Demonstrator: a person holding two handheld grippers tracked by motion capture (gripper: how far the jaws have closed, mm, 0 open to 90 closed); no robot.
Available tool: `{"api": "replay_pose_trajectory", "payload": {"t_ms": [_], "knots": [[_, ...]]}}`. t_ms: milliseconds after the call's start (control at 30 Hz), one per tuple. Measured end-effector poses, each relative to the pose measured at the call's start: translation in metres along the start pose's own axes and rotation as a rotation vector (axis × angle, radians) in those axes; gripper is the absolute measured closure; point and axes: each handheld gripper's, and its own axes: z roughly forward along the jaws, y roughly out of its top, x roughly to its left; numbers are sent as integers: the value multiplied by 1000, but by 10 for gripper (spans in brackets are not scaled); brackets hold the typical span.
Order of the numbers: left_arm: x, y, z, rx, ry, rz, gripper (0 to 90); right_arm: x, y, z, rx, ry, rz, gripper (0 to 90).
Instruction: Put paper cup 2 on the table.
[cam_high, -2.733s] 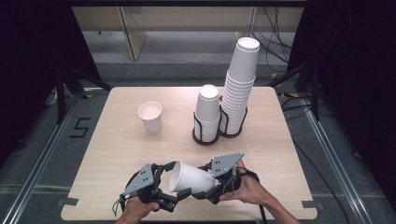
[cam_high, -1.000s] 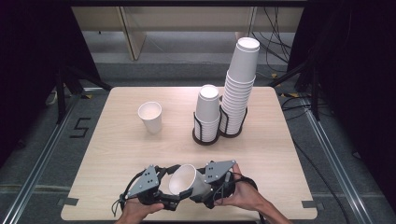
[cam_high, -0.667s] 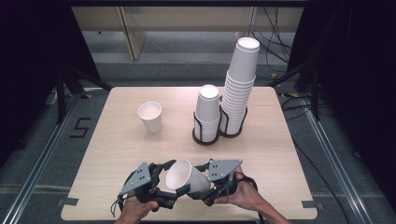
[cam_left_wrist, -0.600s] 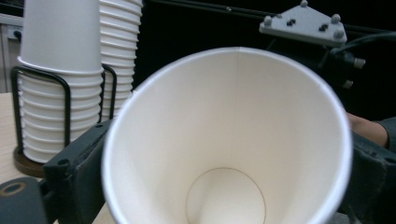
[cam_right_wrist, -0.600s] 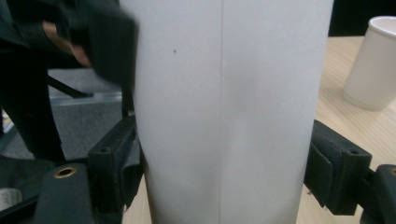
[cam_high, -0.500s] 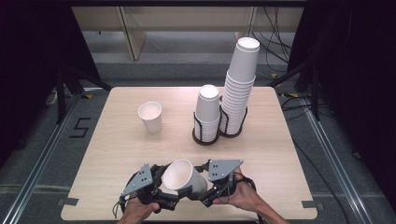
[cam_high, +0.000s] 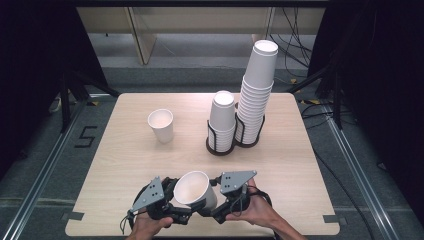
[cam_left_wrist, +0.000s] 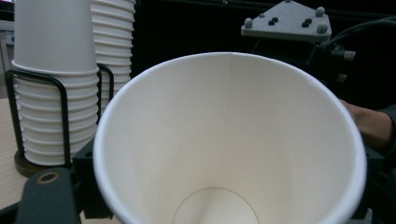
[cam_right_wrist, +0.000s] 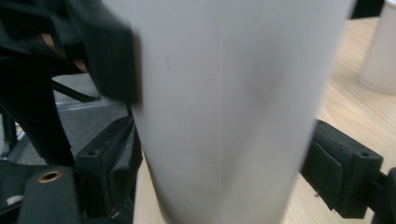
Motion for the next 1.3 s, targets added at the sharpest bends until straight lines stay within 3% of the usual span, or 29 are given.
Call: {"api": "replay_pose_trajectory", "payload": {"t_ms": [133,367,400,633,800,1000,1300], "knots": [[6,3,-3,27,82,2,161,-5,-6,-7,44,-39,22,161],[17,4,-4,109,239,59,160,-13,-16,-27,86,-153,55,173],[19,4,-5,121,261,62,160,-12,-16,-29,93,-152,73,177],[40,3,-7,121,368,63,159,-13,-23,-45,83,-211,125,181],[53,5,-7,109,411,69,159,-13,-26,-52,74,-249,131,181],[68,7,-5,116,465,63,160,-12,-31,-53,87,-250,154,180],[87,6,-1,130,513,62,159,-14,-33,-55,88,-255,152,180]]}}
